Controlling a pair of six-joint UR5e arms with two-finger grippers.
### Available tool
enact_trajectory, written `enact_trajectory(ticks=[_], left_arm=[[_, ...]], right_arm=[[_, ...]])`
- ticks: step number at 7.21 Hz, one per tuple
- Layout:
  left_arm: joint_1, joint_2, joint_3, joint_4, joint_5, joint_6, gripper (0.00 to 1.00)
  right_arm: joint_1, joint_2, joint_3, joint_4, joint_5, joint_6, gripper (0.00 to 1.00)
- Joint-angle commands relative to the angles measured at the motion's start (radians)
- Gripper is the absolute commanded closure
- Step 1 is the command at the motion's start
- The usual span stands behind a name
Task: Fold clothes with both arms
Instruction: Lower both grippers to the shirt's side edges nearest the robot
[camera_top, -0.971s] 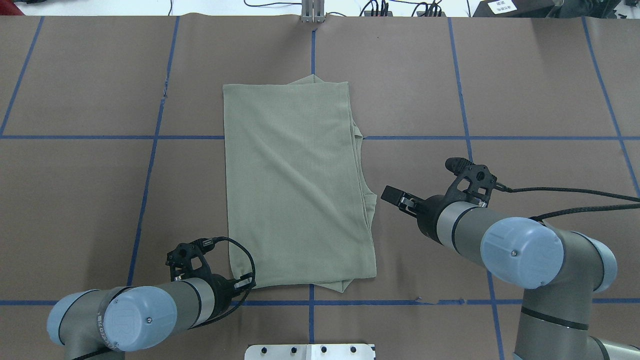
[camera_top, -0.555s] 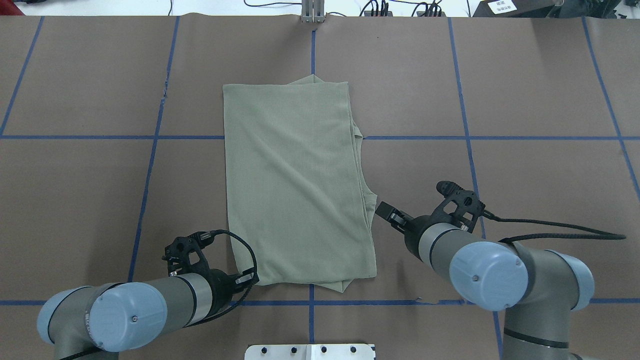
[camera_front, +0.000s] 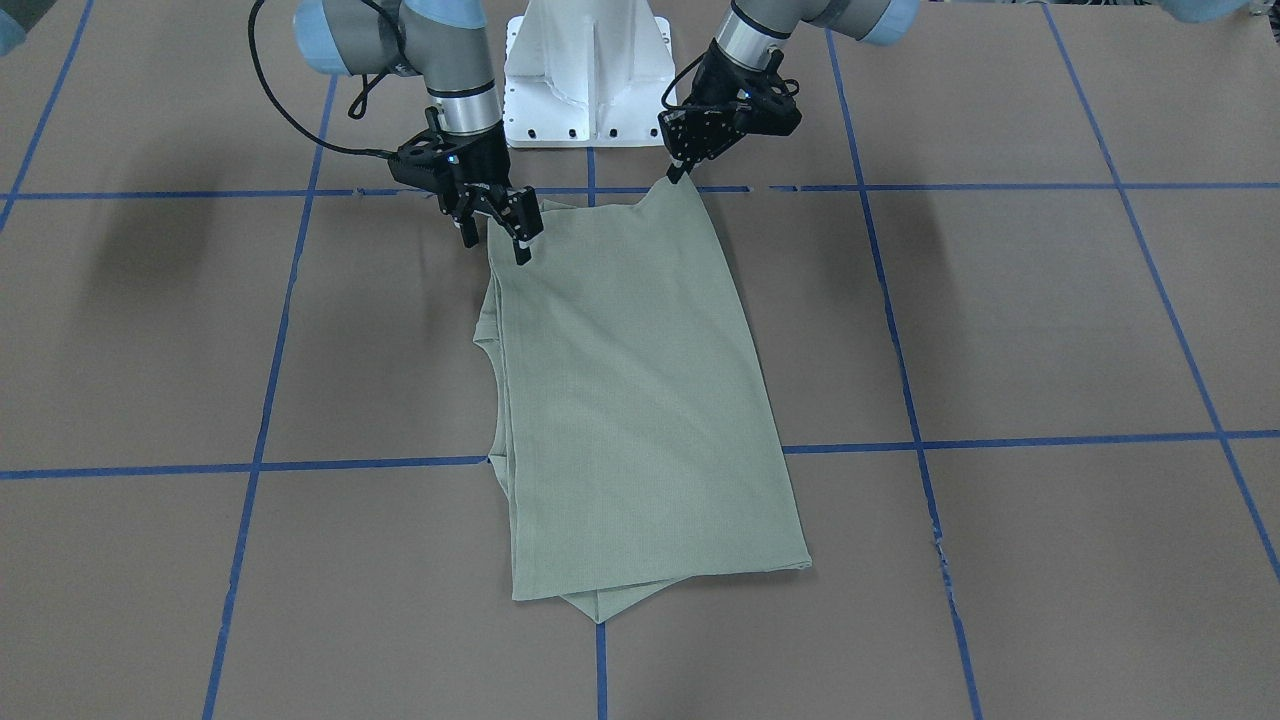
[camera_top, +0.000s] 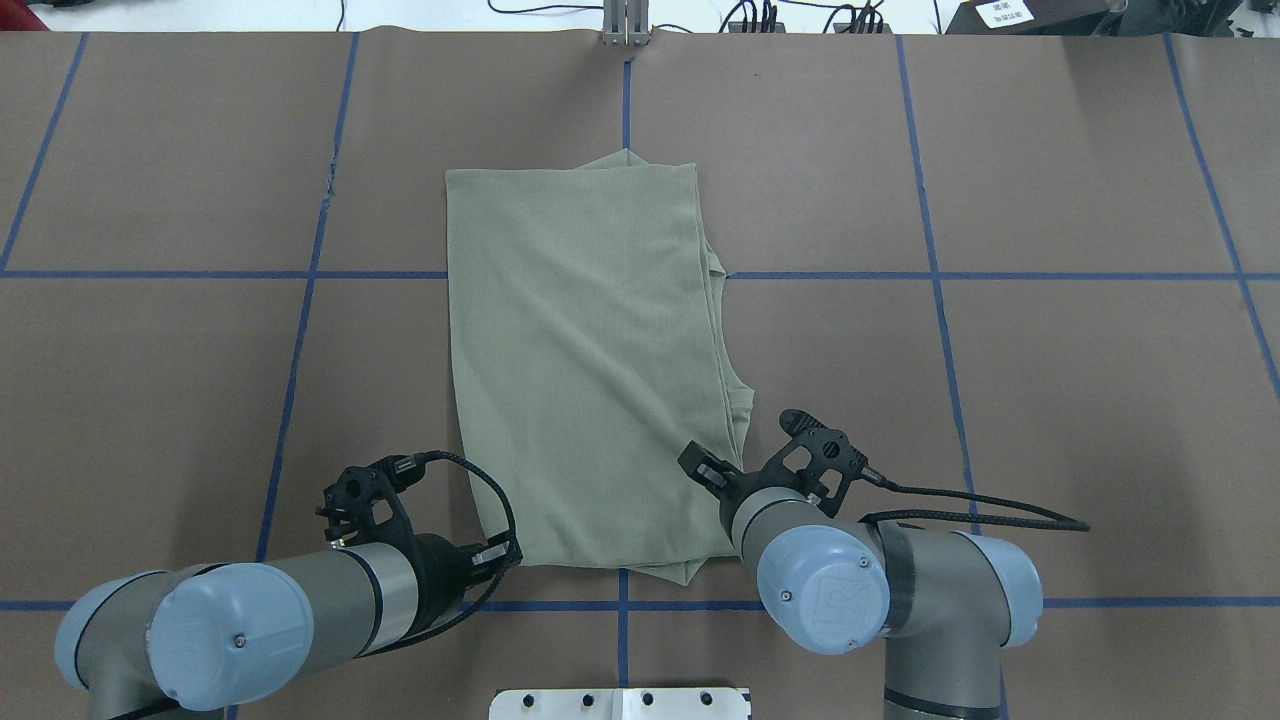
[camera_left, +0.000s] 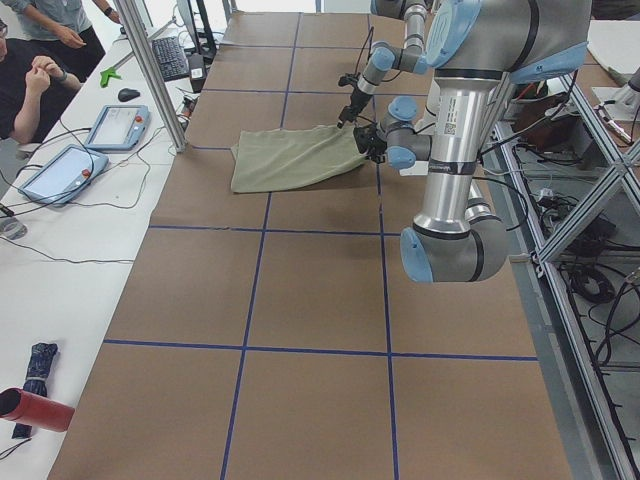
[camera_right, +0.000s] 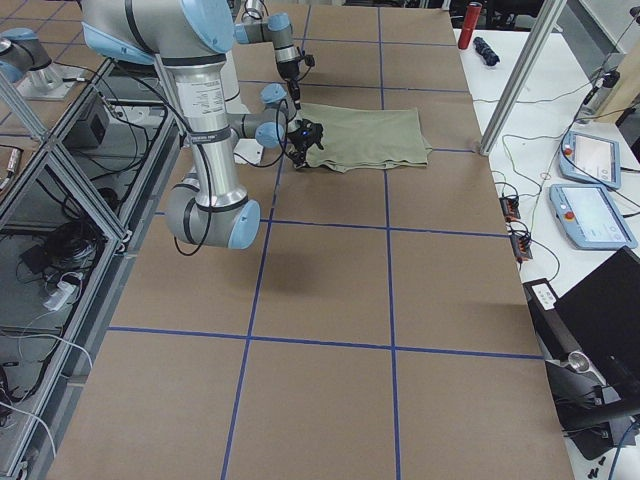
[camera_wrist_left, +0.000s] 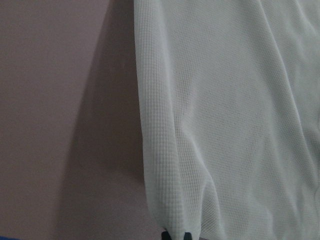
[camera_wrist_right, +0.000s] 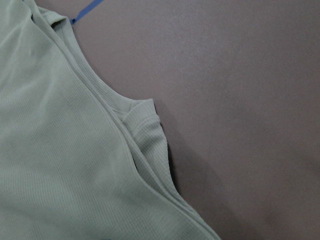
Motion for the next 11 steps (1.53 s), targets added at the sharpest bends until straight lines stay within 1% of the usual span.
enact_trajectory(ticks=[1, 2, 4, 5, 6, 7, 9, 10, 11], left_arm=[[0.0, 0.001, 0.004, 0.0, 0.001, 0.0, 1.0], [0.001, 0.001, 0.005, 0.0, 0.001, 0.0, 1.0], [0.001, 0.004, 0.007, 0.0, 0.001, 0.0, 1.0], [0.001, 0.005, 0.007, 0.0, 0.001, -0.002, 1.0], [0.001, 0.007, 0.007, 0.0, 0.001, -0.002, 1.0], [0.003, 0.007, 0.007, 0.0, 0.001, 0.0, 1.0], [0.004, 0.007, 0.007, 0.0, 0.003, -0.002, 1.0], [0.004, 0.007, 0.007, 0.0, 0.001, 0.0, 1.0], [0.006, 0.005, 0.005, 0.0, 0.001, 0.0, 1.0]], right_arm=[[-0.037, 0.007, -0.001, -0.015, -0.005, 0.018, 0.04], [-0.058, 0.003, -0.006, -0.015, -0.022, 0.026, 0.04], [-0.066, 0.007, -0.01, -0.015, -0.035, 0.028, 0.05], [-0.071, 0.007, -0.012, -0.015, -0.045, 0.046, 0.12], [-0.071, 0.009, -0.013, -0.015, -0.051, 0.051, 0.23], [-0.071, 0.009, -0.013, -0.015, -0.051, 0.081, 0.43], [-0.066, 0.015, -0.018, -0.014, -0.053, 0.097, 0.92], [-0.063, 0.023, -0.021, -0.015, -0.053, 0.125, 1.0], [-0.06, 0.029, -0.029, -0.015, -0.053, 0.127, 1.0]])
